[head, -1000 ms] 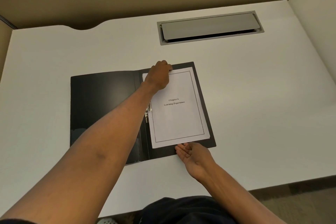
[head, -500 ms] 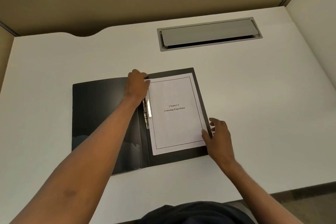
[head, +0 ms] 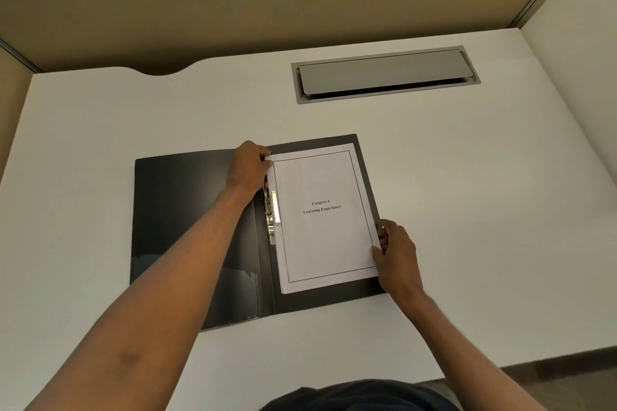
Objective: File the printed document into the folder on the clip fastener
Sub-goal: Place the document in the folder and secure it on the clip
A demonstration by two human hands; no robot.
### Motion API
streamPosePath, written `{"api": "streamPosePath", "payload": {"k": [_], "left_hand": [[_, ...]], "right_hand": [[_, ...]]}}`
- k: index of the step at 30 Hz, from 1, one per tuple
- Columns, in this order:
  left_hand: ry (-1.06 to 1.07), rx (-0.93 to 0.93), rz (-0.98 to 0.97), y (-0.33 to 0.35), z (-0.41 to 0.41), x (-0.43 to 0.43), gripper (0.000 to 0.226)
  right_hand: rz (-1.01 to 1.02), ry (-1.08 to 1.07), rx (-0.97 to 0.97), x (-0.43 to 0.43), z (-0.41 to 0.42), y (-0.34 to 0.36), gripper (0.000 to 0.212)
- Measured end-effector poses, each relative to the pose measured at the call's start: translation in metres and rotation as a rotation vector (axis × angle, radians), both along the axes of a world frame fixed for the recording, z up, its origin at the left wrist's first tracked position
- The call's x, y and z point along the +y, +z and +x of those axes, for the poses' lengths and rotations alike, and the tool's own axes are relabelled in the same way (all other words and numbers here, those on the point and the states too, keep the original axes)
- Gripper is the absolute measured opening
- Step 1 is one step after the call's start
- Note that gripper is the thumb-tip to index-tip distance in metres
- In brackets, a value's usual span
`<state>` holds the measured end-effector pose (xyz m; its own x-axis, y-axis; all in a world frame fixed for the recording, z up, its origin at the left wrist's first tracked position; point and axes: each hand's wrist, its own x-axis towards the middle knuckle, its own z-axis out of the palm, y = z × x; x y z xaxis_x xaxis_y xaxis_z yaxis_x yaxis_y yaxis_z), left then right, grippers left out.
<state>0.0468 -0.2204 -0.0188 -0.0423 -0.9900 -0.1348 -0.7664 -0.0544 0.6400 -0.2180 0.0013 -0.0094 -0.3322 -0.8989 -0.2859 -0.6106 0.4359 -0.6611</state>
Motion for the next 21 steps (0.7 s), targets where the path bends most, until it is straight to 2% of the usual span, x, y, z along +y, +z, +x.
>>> {"api": "streamPosePath", "payload": {"k": [11, 21], "left_hand": [[0.060, 0.089, -0.033, 0.002, -0.003, 0.003, 0.020], [0.034, 0.070, -0.043, -0.002, -0.001, 0.002, 0.020]], "right_hand": [[-0.019, 0.012, 0.020, 0.002, 0.000, -0.009, 0.049], [0.013, 0.032, 0.092, 0.003, 0.002, -0.008, 0.052]]}}
